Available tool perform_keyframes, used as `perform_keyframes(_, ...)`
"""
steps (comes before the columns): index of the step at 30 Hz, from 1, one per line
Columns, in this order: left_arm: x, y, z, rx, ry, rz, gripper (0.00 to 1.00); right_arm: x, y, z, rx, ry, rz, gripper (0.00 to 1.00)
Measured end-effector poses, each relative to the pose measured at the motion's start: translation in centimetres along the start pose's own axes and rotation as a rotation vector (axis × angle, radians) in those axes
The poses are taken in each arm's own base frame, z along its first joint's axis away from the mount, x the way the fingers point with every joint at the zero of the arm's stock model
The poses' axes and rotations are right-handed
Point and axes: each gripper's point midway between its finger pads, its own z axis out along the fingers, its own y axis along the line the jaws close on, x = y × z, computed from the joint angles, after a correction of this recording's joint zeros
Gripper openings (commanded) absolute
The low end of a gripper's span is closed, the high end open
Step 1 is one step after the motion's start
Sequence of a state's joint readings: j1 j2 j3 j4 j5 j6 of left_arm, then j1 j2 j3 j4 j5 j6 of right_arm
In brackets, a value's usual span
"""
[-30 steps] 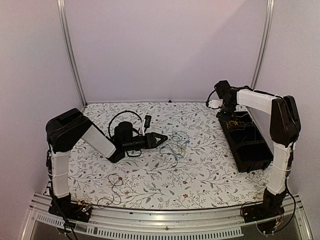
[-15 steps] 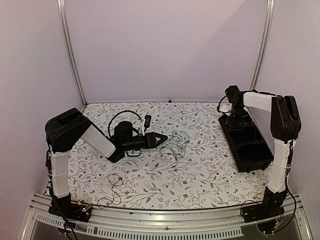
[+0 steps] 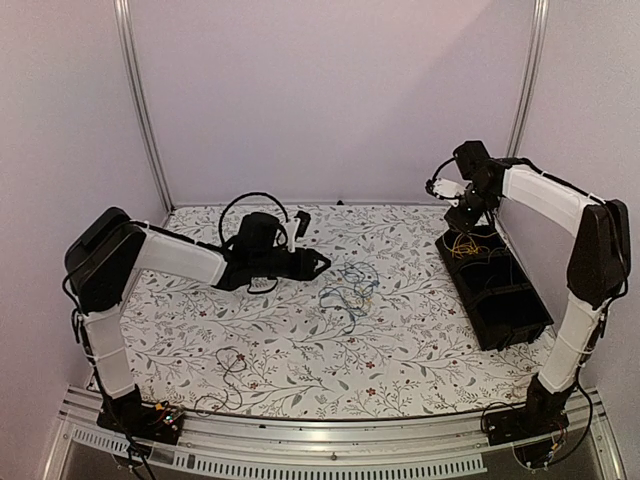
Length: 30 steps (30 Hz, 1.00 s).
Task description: Untangle the cables
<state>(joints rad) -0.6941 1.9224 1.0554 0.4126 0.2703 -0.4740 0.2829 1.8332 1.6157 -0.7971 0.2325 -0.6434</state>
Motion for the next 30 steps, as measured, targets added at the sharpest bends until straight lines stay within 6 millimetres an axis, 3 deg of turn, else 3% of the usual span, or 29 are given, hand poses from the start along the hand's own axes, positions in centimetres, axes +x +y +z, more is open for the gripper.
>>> perform_keyframes(2,0.2,0.2,0.5,-0.036,0.051,0.037,0.49,-1.9,0.9,-1.5,-0.041,-0.089,0.006,0.53)
perform_keyframes(6,-0.7,-0.5,2.8,-0.057,0.101,0.100,0.48,-4.9,4.8,-2.9,-0.237,-0.288,0.029,0.53)
perform_keyframes(10,0.3,-0.5,4.8,-0.072,0.176,0.129,0.48,-5.1,9.9,-3.4,-0.480,-0.398,0.051,0.54)
perform_keyframes(14,2.9,0.4,6.2,-0.091,0.274,0.135,0.47,-5.1,12.9,-4.1,-0.642,-0.451,0.071,0.55)
perform_keyframes(21,6.2,1.1,7.2,-0.093,0.392,0.128,0.41,-5.0,14.2,-5.3,-0.719,-0.498,0.080,0.55)
perform_keyframes(30,5.7,0.3,7.4,-0.062,0.391,0.150,0.03,-5.4,14.0,-5.9,-0.722,-0.530,0.076,0.56)
